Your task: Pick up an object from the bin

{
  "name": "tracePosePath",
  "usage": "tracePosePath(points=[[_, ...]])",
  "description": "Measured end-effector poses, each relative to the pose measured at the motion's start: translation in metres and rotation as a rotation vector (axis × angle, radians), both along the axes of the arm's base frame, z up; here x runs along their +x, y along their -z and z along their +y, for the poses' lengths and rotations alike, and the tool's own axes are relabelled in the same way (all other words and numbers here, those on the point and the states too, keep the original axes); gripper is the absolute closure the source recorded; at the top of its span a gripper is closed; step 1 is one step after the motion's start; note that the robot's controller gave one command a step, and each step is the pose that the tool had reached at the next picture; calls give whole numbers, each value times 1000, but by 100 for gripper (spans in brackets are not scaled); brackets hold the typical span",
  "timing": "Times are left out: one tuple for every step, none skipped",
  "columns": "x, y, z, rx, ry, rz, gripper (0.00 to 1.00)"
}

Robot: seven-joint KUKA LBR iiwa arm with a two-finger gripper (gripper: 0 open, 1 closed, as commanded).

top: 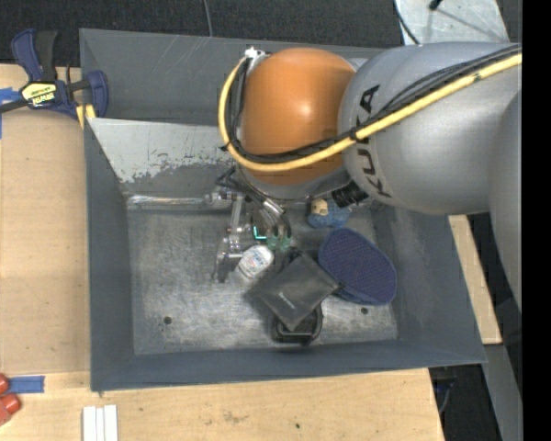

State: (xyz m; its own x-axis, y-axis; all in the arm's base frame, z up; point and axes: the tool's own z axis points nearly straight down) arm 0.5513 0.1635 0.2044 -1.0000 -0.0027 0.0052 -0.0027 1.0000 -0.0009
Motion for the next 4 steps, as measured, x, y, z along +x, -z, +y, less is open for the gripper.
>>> tracePosePath(points=[[6, 113, -79, -3, 141, 0, 0], [-1, 131, -137, 8, 144, -15, 0], [78, 111, -87, 2, 162, -11, 0], [64, 127, -108, 0, 139, -7, 0]])
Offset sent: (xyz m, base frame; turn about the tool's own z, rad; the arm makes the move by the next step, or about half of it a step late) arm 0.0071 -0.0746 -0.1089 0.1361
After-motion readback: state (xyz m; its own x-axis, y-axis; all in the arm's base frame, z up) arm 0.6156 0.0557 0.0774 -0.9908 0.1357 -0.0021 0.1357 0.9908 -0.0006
